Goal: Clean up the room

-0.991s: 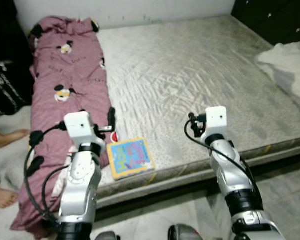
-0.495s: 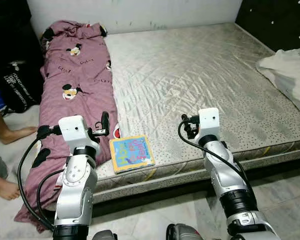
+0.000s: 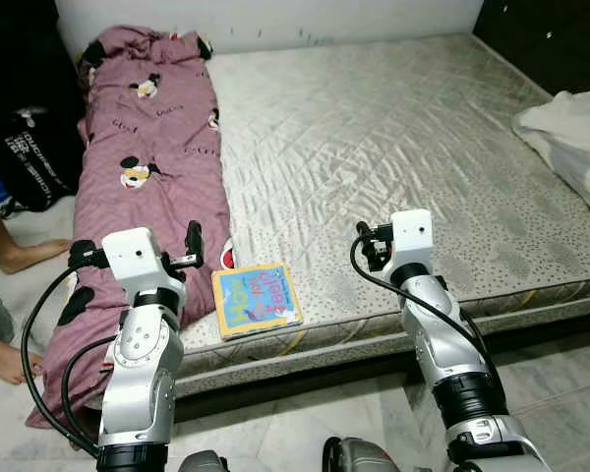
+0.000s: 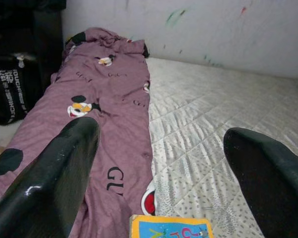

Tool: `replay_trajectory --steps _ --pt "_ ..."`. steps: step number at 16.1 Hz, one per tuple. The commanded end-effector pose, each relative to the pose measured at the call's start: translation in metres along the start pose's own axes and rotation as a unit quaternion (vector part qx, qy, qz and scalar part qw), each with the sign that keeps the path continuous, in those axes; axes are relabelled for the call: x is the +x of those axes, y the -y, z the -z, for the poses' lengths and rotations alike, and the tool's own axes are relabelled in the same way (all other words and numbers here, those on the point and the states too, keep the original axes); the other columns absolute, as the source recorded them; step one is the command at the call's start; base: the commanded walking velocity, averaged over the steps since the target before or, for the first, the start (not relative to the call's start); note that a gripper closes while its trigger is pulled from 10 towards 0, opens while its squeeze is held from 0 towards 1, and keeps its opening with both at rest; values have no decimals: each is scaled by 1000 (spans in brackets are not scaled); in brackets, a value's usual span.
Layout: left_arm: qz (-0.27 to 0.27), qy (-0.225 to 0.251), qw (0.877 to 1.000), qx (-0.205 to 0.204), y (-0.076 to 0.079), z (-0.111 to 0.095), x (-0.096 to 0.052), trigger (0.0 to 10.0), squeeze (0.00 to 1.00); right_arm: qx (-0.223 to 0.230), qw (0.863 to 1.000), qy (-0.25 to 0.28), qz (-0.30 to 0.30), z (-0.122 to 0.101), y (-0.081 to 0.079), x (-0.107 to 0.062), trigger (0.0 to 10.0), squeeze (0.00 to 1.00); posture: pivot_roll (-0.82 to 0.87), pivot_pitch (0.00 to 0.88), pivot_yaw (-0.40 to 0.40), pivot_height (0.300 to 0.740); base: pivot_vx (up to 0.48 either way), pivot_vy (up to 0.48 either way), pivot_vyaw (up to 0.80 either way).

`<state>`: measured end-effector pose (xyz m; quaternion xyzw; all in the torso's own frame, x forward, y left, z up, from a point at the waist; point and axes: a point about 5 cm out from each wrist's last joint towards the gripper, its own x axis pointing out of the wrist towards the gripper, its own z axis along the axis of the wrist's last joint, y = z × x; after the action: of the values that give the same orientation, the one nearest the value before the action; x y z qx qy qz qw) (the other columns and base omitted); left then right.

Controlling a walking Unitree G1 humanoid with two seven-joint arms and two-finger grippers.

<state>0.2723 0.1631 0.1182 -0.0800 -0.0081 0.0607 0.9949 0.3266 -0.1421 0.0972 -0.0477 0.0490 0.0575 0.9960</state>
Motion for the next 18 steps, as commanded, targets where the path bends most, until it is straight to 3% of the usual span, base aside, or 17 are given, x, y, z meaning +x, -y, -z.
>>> replay_trajectory --steps 1,9,18 --pt "-1 -2 1000 5 -1 -1 -1 10000 0 4 1000 2 -1 -1 0 -1 10000 0 40 115 14 740 0 0 0" --pt "21 2 1000 4 5 -2 1 10000 0 2 1000 0 -4 -2 0 0 10000 0 38 106 11 740 0 75 0" --pt "19 2 1000 5 5 -2 1 10000 0 2 1000 0 -8 -1 -1 0 10000 0 38 109 14 632 0 0 0"
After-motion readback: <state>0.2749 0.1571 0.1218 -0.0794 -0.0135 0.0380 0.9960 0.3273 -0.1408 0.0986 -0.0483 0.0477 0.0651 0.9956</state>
